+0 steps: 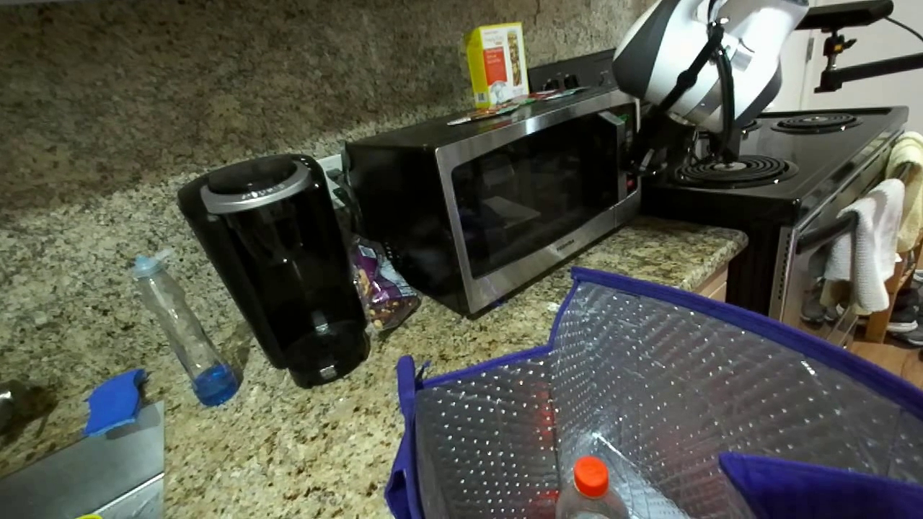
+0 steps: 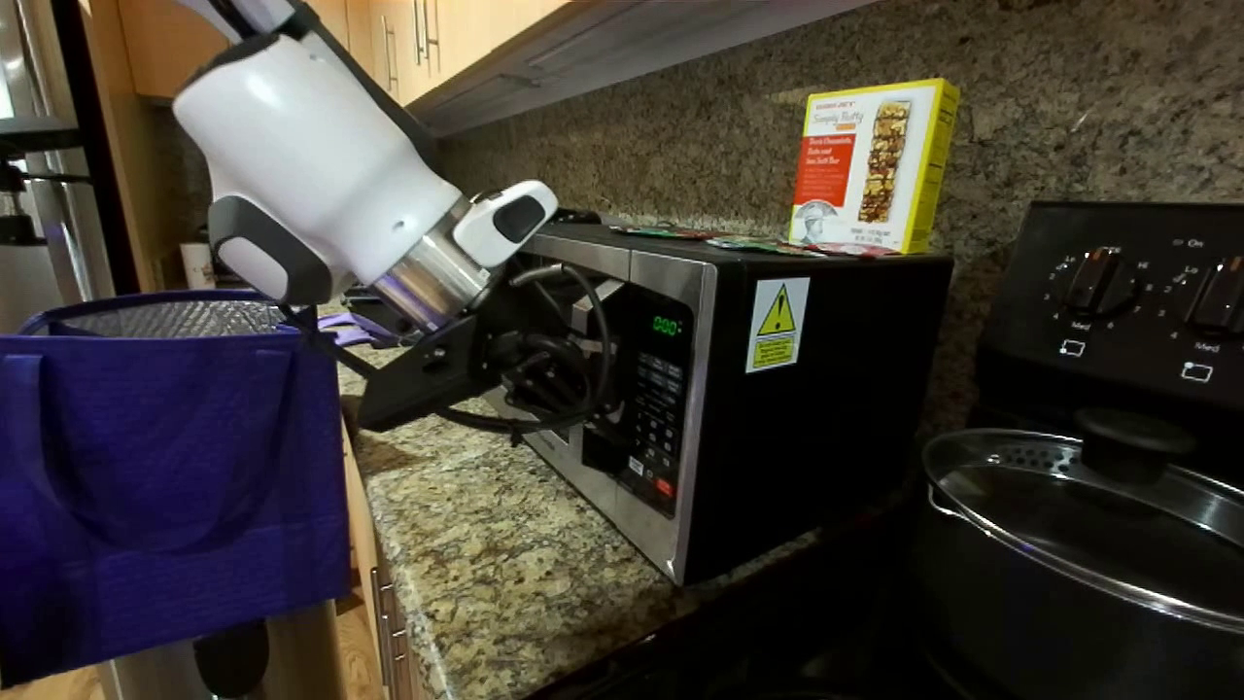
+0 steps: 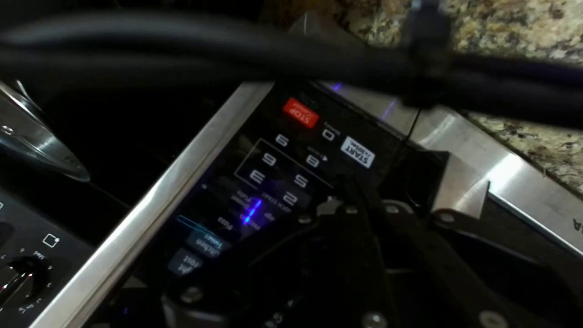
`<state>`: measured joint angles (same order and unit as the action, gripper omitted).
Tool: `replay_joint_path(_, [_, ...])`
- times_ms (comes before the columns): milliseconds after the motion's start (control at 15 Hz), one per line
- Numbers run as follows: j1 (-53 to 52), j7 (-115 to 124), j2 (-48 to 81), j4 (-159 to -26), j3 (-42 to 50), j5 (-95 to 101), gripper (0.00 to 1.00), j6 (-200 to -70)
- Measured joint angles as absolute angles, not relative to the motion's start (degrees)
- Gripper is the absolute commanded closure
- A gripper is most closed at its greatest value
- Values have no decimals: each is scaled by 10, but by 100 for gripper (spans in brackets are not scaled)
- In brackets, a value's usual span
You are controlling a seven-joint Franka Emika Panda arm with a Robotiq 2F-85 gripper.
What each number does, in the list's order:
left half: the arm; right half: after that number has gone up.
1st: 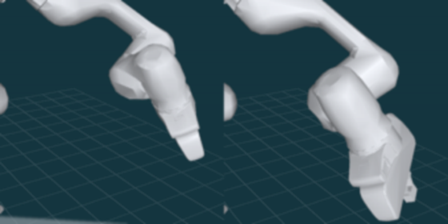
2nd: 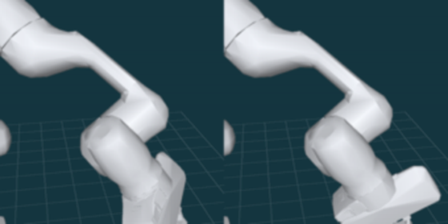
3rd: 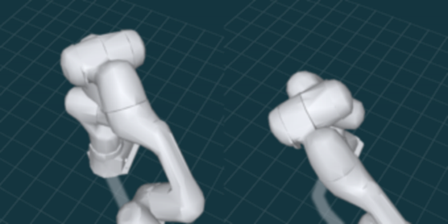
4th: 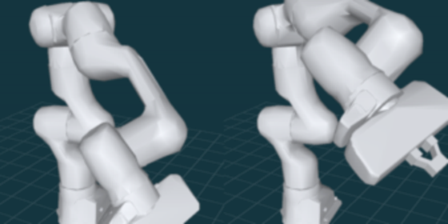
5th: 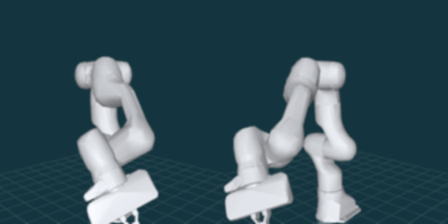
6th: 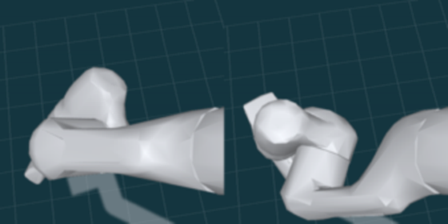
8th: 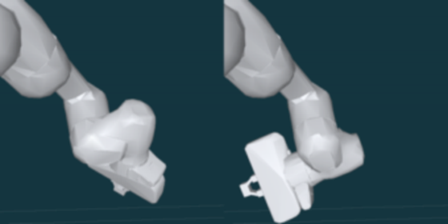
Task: Push a button on the microwave
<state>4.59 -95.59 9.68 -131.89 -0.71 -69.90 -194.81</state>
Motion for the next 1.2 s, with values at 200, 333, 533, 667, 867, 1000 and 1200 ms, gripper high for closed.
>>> replay_joint_path(200, [44,-953,104,-1320,-6,-709,95,-1945])
replay_joint_path(333, [40,-953,118,-1327,-4,-733,95,-1933])
replay_joint_path(533, [30,-925,145,-1354,10,-743,95,-1906])
replay_joint_path(667, [27,-830,160,-1383,20,-678,95,-1896])
replay_joint_path(867, [22,-693,154,-1402,35,-577,95,-1891])
replay_joint_path(1000, [-17,-676,133,-1421,79,-571,95,-1865])
replay_joint_path(1200, [-89,-650,85,-1461,145,-550,94,-1826])
